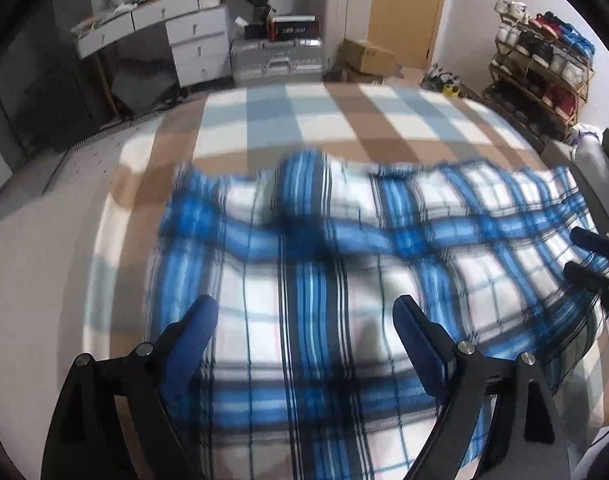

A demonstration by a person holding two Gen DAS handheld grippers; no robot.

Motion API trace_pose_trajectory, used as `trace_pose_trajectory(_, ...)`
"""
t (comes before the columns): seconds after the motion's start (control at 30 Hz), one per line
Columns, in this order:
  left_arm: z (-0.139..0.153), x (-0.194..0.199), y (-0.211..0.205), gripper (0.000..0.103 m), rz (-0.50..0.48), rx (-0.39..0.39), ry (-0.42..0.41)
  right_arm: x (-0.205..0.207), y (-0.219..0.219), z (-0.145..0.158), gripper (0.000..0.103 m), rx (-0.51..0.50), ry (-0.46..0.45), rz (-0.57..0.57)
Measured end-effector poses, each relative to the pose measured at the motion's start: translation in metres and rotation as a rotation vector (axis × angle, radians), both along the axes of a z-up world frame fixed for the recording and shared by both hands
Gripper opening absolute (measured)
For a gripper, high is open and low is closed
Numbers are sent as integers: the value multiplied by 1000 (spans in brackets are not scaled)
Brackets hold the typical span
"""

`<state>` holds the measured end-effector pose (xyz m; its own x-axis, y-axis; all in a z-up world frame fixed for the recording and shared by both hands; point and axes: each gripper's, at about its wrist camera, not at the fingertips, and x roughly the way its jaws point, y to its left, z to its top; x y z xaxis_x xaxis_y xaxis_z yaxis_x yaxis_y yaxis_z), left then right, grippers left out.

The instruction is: Fold large clothes

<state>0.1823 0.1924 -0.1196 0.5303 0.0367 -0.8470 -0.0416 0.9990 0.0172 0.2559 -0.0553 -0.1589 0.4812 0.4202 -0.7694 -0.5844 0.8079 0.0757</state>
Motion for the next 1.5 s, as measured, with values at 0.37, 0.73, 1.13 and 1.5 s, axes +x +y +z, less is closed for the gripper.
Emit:
trace_pose_trajectory(0.37,11,-27,11,88,51,-3,-70,-16,-7,-11,61,113,51,-64)
trace_pose_trajectory(0.73,-1,-54,29,87,90,34,-42,-20,-10,-25,62,175,104,-96)
trace_pose_trajectory(1.13,5,-122,73,87,355,-265,-65,-24,-40,-29,66,397,96,-113)
trace_pose_trajectory(1.5,-3,-105,49,90,354,-461,-48,-29,-70,-24,76,593,89,-85)
